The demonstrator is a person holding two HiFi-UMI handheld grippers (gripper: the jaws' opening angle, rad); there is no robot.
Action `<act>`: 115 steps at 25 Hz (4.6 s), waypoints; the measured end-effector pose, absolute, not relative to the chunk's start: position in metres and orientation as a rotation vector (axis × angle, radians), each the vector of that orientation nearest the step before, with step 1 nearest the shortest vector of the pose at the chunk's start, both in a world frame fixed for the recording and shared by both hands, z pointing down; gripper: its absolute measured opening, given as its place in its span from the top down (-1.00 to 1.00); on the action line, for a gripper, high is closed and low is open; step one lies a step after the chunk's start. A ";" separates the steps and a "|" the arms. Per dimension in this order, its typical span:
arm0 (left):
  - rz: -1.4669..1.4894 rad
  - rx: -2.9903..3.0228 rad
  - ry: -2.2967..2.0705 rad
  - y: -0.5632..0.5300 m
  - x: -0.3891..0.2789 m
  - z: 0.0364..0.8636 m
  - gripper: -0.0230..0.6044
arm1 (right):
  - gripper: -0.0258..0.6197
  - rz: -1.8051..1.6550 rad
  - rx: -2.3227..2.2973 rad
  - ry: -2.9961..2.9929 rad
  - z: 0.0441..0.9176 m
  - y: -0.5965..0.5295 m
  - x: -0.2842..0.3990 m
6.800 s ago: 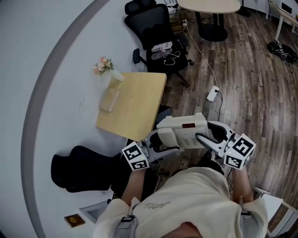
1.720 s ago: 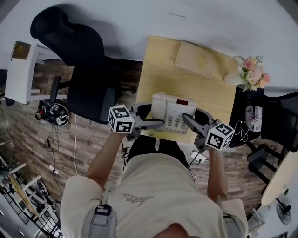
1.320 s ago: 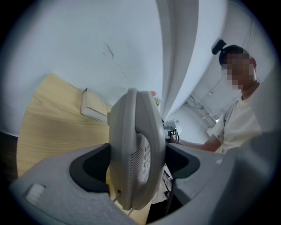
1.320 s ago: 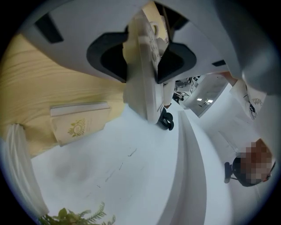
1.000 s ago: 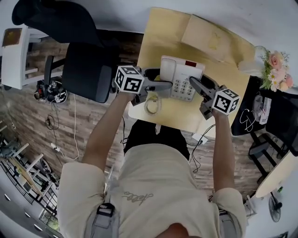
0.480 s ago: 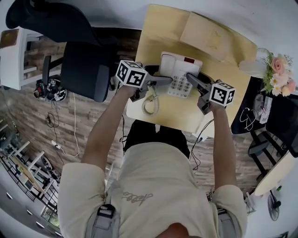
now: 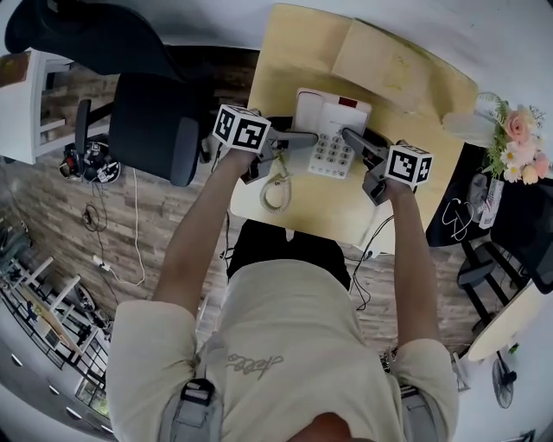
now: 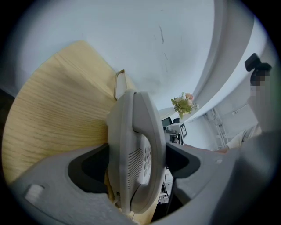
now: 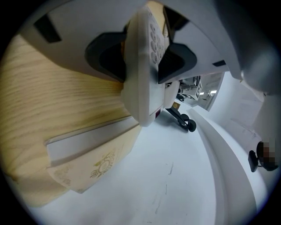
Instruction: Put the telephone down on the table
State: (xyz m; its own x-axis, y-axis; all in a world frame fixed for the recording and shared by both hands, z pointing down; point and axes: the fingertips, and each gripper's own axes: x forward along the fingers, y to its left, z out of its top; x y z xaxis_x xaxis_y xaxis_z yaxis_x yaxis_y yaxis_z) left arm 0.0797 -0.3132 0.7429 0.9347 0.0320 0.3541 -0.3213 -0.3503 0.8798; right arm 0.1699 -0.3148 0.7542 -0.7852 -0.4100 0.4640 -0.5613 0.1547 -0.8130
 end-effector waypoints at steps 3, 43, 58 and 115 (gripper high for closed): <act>0.346 1.856 -0.224 -0.316 0.082 0.745 -0.31 | 0.22 1.717 0.977 -2.253 0.760 -0.317 0.172; 0.239 2.142 -0.603 -0.269 0.033 0.642 0.85 | 0.79 1.439 1.362 -2.225 0.658 -0.227 0.208; 0.208 2.500 -0.514 -0.219 0.065 0.519 0.87 | 0.92 0.988 1.317 -2.375 0.563 -0.184 0.190; 0.111 2.953 -1.169 -0.279 0.022 0.310 0.87 | 0.92 0.038 1.599 -2.537 0.310 -0.219 0.177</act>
State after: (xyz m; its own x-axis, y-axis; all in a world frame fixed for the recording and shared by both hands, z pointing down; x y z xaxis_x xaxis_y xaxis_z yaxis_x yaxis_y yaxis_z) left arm 0.0221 -0.2790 0.3098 0.7269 -0.6848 0.0514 -0.6823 -0.7287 -0.0590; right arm 0.1773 -0.2191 0.3104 -0.4242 -0.8957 0.1331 -0.8993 0.4339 0.0544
